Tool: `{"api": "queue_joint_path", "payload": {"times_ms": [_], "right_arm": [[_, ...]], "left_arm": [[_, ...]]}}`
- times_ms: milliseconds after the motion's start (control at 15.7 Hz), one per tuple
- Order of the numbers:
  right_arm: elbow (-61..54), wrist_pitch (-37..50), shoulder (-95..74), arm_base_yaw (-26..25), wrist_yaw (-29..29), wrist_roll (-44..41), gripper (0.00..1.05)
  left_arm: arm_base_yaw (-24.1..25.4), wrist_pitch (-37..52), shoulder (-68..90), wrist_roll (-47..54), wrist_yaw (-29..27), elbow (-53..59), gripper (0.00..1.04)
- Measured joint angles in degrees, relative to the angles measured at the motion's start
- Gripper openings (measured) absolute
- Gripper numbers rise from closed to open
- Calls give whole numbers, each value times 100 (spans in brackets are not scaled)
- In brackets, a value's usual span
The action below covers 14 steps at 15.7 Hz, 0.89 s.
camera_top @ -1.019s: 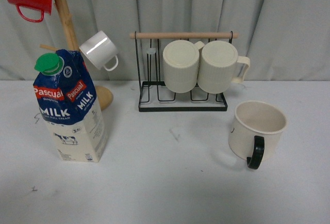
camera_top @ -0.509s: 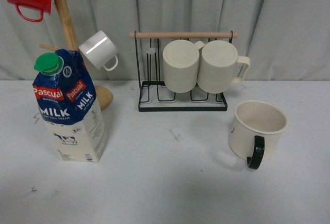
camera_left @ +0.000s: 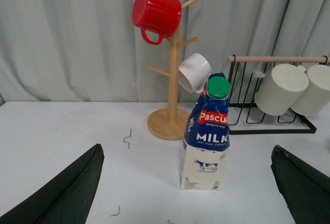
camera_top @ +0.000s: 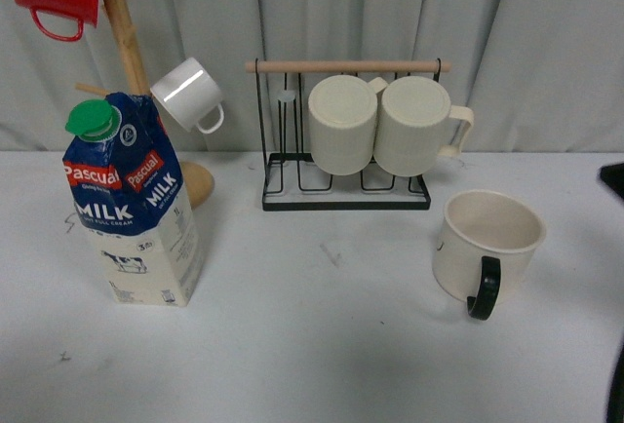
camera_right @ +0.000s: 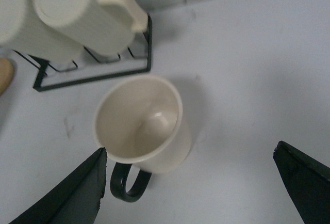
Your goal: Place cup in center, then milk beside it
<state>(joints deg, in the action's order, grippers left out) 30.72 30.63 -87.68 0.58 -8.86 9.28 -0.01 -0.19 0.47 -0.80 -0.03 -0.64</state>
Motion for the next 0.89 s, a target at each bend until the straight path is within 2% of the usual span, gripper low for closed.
{"api": "queue_joint_path", "payload": {"times_ms": [127,318,509,891], "right_arm": [[671,-492,-992,308,428,839,98],[1528,-914,-1628,400,901,1447,98],[2028,-1440,-2020,514,1075,1825,98],[2699,-1947,-2562,914,1359,2118,98]], "left_arm": [[0,0,0,0,2,0,98],[0,0,0,0,0,0,98],[0,0,0,0,0,0,98],[0,0,0,0,0,0,98]]}}
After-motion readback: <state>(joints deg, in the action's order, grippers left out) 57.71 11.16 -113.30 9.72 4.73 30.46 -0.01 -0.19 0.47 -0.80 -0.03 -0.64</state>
